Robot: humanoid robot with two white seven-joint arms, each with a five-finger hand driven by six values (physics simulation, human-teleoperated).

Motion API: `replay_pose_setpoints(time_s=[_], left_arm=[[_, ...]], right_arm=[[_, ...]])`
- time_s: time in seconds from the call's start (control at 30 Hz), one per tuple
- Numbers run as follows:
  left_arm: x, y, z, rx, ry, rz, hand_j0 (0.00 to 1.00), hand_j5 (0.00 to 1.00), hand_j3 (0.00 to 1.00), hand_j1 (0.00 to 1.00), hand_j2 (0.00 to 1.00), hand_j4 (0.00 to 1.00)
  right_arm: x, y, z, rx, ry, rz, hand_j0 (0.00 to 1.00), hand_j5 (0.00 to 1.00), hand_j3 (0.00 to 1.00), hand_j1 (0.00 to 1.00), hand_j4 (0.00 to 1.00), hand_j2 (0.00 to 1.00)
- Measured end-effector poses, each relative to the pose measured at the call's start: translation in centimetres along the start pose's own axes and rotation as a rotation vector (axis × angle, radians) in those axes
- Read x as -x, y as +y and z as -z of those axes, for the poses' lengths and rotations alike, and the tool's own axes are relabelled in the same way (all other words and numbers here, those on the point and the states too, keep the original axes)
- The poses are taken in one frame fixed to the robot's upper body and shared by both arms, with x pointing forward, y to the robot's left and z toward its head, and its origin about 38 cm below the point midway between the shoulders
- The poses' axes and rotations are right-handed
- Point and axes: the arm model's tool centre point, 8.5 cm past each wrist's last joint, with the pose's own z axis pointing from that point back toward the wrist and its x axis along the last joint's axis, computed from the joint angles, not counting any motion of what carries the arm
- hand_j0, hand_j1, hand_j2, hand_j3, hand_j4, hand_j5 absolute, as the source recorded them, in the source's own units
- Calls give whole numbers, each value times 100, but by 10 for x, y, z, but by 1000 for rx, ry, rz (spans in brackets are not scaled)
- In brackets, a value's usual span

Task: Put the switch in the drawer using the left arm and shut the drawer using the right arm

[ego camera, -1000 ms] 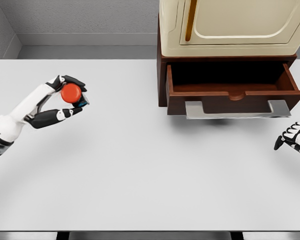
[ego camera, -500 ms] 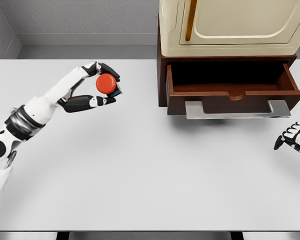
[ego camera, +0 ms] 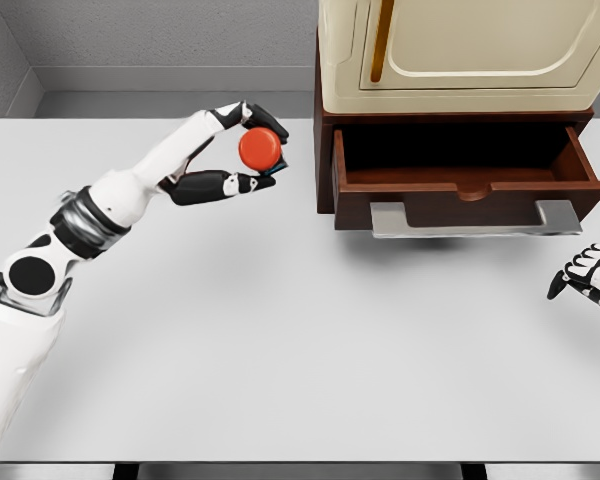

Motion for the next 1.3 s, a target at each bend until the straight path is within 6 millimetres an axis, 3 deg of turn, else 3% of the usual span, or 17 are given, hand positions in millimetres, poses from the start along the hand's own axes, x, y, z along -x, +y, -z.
replay_pose_setpoints(time_s=[0.9,1.3], left_arm=[[-44,-23,96,48,-71,369,43,43,43,43,43,43],[-45,-40,125,123,-27,512,43,43,43,43,43,43]], right_arm=[[0,0,0,0,0,0,44,44,44,44,44,44],[0,0,0,0,0,0,44,44,44,44,44,44]])
